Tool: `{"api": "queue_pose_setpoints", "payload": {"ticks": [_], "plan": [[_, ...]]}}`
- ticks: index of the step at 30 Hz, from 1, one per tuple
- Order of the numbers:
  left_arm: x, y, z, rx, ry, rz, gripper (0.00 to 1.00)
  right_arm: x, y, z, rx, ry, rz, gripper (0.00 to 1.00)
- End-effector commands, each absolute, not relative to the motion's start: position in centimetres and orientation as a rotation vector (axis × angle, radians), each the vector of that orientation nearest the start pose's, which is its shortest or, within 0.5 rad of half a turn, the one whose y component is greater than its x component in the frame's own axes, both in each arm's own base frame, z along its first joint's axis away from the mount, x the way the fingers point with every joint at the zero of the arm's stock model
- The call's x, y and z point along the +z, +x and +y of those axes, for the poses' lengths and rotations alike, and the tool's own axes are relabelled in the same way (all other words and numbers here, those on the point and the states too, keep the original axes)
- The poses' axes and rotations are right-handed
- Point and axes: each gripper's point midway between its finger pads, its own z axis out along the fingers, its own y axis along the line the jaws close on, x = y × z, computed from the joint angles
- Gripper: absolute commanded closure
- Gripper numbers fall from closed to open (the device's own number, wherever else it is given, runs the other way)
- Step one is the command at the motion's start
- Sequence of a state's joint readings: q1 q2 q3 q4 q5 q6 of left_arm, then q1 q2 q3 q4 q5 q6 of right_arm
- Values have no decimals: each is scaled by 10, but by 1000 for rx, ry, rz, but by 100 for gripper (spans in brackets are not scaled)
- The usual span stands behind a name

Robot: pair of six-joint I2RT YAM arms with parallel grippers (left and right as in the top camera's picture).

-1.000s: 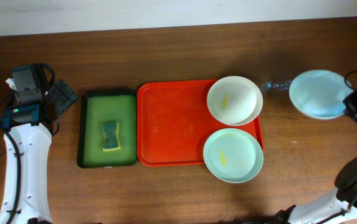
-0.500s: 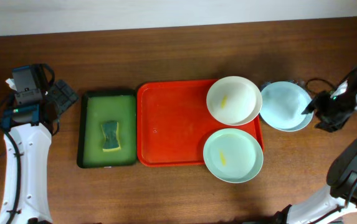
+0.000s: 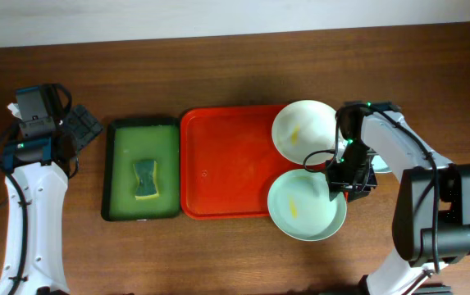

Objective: Clean dirty plates on tray and stack at the side

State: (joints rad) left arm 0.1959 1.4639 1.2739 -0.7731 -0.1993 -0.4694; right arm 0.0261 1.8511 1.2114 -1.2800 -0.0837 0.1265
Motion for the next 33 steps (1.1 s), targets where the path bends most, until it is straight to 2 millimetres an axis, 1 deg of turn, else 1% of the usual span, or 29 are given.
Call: {"api": "queue_pose_setpoints", "payload": {"ticks": [1, 3, 4, 5, 7, 8, 9, 12, 13, 14, 15, 16, 17, 18, 19, 20, 22, 24, 25, 26, 28, 30, 31, 33], "plan": [[202, 369, 111, 139, -908, 2307, 1, 36, 243, 11, -15, 192, 3472, 65], [202, 369, 111, 139, -908, 2307, 1, 33, 238, 11, -16, 193, 3483, 66], [202, 369, 111, 139, -908, 2307, 1, 29, 235, 11, -17, 194, 3489, 69], [202, 369, 111, 139, -908, 2307, 1, 26, 230, 11, -18, 196, 3502, 79], [202, 369, 111, 139, -908, 2307, 1, 23, 226, 15, 18, 203, 3510, 87], [202, 369, 111, 139, -908, 2307, 1, 23, 227, 19, 65, 212, 3508, 96], [202, 369, 111, 139, -908, 2307, 1, 23, 227, 24, 114, 220, 3507, 96], [202, 369, 111, 139, -908, 2307, 1, 27, 228, 50, 382, 269, 3495, 96], [202, 369, 111, 139, -908, 2307, 1, 30, 231, 64, 528, 290, 3470, 96], [202, 369, 111, 139, -908, 2307, 1, 32, 235, 73, 622, 299, 3442, 96], [202, 369, 111, 139, -908, 2307, 1, 36, 247, 93, 801, 280, 3364, 96], [202, 369, 111, 139, -908, 2307, 1, 38, 253, 108, 885, 229, 3318, 96], [202, 369, 111, 139, -908, 2307, 1, 40, 259, 130, 958, 131, 3272, 96], [202, 369, 111, 139, -908, 2307, 1, 41, 262, 144, 980, 86, 3246, 96], [202, 369, 111, 139, -908, 2307, 1, 39, 266, 155, 970, 88, 3233, 96], [202, 369, 111, 139, -908, 2307, 1, 38, 274, 172, 966, 85, 3194, 96], [202, 369, 111, 139, -908, 2307, 1, 37, 291, 196, 948, 94, 3117, 96], [202, 369, 111, 139, -908, 2307, 1, 29, 301, 205, 807, 126, 3087, 96], [202, 369, 111, 139, -908, 2307, 1, 27, 305, 207, 739, 110, 3065, 96], [202, 369, 111, 139, -908, 2307, 1, 26, 313, 208, 713, 102, 3031, 96], [202, 369, 111, 139, -908, 2307, 1, 25, 332, 202, 633, 173, 2964, 96], [202, 369, 111, 139, -908, 2307, 1, 26, 348, 198, 581, 192, 2900, 96], [202, 369, 111, 139, -908, 2307, 1, 24, 351, 190, 514, 241, 2891, 96], [202, 369, 111, 139, -908, 2307, 1, 19, 343, 181, 443, 274, 2929, 96]]}}
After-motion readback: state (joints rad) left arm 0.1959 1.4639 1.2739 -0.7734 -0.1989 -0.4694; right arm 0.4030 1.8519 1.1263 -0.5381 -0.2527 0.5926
